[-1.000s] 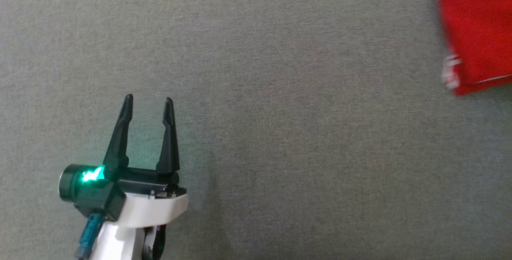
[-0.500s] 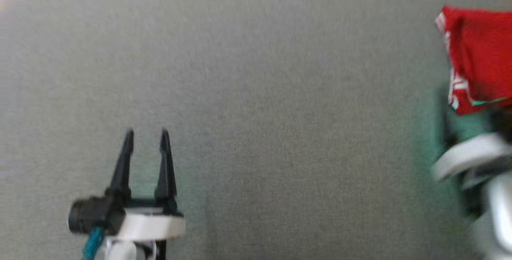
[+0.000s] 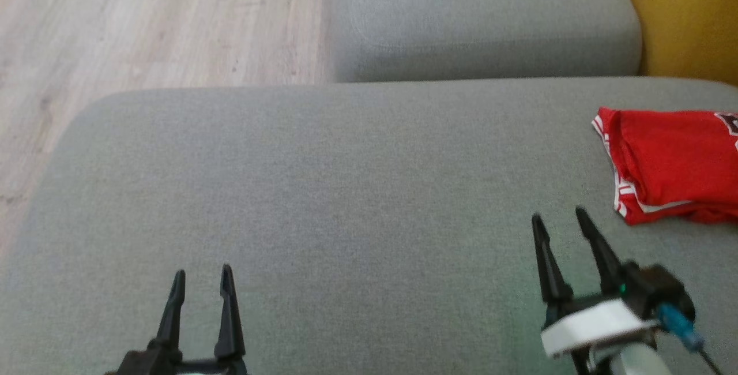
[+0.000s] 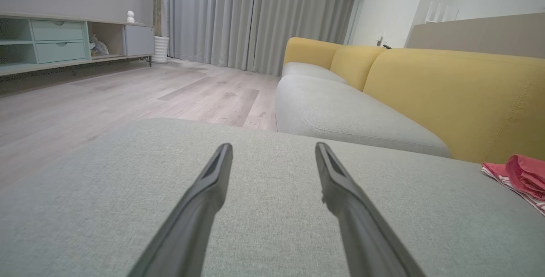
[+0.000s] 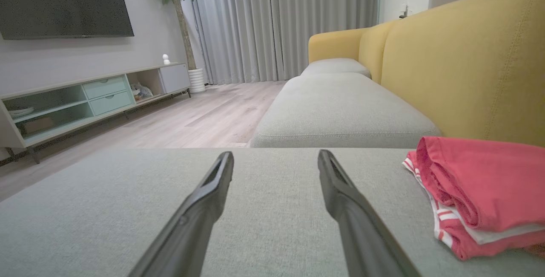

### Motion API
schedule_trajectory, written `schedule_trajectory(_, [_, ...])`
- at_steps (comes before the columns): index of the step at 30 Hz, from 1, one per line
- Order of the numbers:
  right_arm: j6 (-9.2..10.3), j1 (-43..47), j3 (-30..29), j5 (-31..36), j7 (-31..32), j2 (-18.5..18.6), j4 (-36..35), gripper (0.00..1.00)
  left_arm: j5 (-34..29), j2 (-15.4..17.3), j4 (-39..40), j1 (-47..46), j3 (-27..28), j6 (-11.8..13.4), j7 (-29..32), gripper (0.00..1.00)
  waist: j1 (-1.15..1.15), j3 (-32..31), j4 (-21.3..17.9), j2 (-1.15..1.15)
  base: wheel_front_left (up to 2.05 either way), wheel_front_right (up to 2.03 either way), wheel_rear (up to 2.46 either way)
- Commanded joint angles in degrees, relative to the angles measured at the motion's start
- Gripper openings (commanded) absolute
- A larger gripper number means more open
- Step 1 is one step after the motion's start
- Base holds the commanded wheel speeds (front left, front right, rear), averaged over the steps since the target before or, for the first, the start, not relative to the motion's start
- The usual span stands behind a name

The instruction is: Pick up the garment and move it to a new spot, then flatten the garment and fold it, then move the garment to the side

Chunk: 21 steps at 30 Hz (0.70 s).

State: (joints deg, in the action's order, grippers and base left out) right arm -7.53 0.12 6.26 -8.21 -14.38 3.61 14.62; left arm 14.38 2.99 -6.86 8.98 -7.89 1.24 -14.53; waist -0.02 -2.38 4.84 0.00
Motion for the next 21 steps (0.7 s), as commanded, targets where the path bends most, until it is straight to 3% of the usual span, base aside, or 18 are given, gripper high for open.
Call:
schedule_trajectory(1, [0.04,0.83,0.68,0.31,-0.61,-0.43,-2.12,1.00,-0.40,-0.12,1.88,-0.88,1.76,0.55,-0.47,1.00,0.02,-0.99,0.46,0.00,0.00,0.00,0.00])
schedule_trajectory(21, [0.04,3.36,0.25,-2.02,-0.62,-0.72,-1.99,1.00,-1.76,-0.12,0.09,-0.37,1.77,0.75,-0.47,1.00,0.02,-1.87,0.04,0.00,0.00,0.00,0.00])
